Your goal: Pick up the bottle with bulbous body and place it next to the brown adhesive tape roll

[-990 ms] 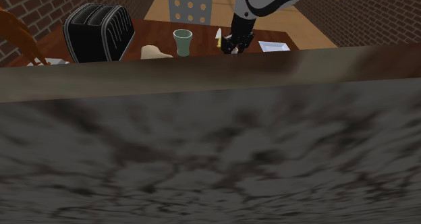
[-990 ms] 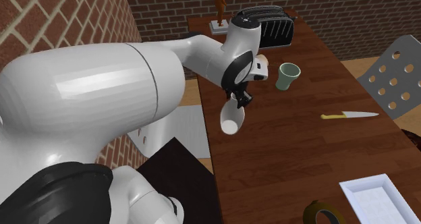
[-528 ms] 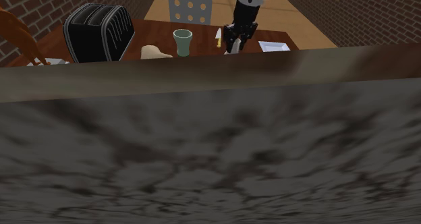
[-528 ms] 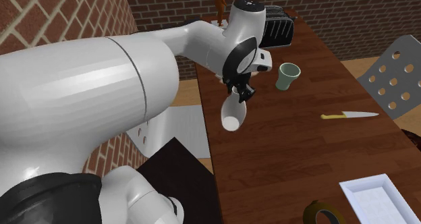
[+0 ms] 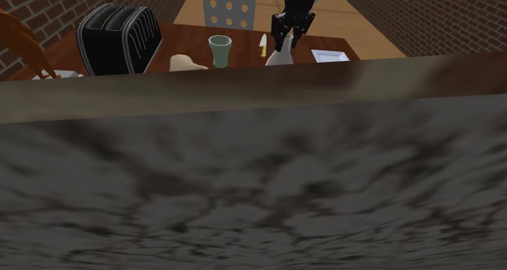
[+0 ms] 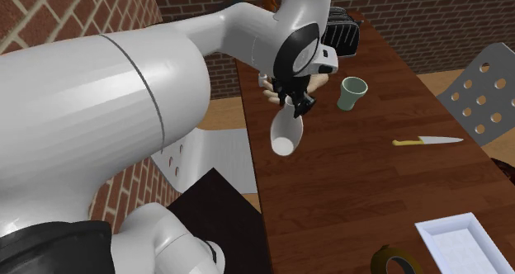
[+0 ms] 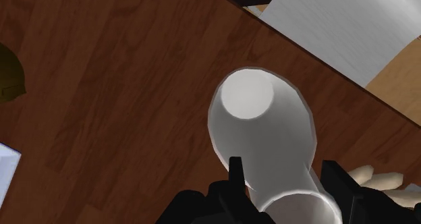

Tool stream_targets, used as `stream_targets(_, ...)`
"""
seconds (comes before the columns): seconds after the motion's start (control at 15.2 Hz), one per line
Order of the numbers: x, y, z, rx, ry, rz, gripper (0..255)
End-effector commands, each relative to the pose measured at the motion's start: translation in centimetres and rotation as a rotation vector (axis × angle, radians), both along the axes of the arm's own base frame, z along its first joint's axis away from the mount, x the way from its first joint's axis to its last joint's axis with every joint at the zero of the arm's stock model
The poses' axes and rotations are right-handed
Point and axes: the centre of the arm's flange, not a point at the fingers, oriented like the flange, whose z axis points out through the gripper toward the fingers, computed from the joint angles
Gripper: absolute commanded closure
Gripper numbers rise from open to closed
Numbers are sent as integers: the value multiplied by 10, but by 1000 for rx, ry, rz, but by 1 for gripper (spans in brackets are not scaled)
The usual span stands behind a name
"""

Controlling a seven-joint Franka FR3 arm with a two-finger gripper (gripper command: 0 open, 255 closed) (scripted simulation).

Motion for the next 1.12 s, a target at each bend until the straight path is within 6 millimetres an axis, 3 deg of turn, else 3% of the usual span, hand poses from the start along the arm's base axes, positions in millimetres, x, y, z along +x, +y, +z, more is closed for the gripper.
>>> stream_targets(0.0, 0, 0, 12, 0, 0, 0, 255)
stream_targets(1.06, 0, 0, 96, 0, 0, 0, 255)
